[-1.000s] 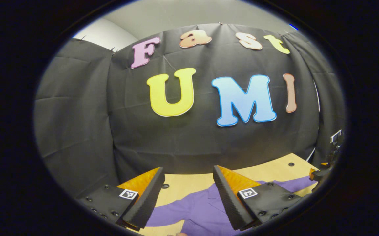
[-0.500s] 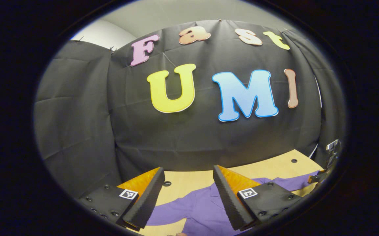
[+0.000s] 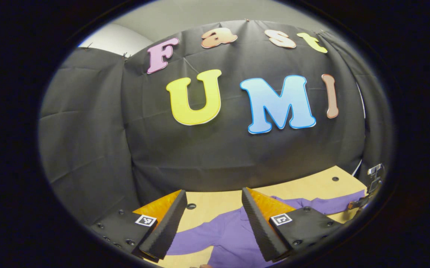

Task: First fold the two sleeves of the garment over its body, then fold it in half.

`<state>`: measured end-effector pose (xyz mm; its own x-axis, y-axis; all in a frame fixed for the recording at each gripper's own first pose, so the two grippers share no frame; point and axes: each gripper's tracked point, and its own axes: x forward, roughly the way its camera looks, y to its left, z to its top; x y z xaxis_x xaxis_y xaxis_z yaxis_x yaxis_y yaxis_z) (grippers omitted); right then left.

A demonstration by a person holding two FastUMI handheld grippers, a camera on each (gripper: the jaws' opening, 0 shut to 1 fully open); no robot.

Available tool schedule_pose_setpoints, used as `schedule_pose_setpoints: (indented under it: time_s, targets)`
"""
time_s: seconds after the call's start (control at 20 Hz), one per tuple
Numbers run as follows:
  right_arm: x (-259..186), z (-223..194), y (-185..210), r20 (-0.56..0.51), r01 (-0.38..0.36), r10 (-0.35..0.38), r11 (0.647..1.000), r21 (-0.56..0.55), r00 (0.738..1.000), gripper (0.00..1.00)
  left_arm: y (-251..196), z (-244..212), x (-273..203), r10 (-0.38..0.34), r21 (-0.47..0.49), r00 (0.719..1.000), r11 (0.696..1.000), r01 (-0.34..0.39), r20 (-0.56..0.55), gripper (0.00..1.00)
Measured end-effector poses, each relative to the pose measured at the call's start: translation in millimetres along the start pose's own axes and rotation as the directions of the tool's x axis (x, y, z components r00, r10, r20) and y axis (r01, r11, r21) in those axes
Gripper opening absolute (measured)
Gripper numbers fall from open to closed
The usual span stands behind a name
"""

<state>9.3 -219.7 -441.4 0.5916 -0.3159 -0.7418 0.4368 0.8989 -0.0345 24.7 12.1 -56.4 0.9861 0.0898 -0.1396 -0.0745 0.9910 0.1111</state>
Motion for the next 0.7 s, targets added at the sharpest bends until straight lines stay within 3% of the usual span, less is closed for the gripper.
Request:
schedule_pose_setpoints:
  time_s: [0.2,0.4,0.6,0.7]
  targets:
    - [2,-5,7,-0.033,-0.056,0.06,0.992,0.117,0.998,0.95,-3,-3,-2,-0.005,-0.012,1.0,1.0,0.005,-0.001,0.93]
    - [3,-2,10,-0.021,-0.075,0.077,0.994,0.083,0.997,0.79,-7,-6,-4,-0.011,-0.018,1.0,1.0,0.011,-0.005,0.93]
    - [1,-1,10,-0.044,-0.076,0.08,0.992,0.102,0.996,0.78,-7,-8,-9,-0.01,-0.019,1.0,1.0,0.01,-0.002,0.93]
    - [1,6,19,-0.04,-0.123,0.129,0.985,0.119,0.991,0.78,-6,-8,-11,-0.006,-0.021,1.0,1.0,0.006,-0.002,0.93]
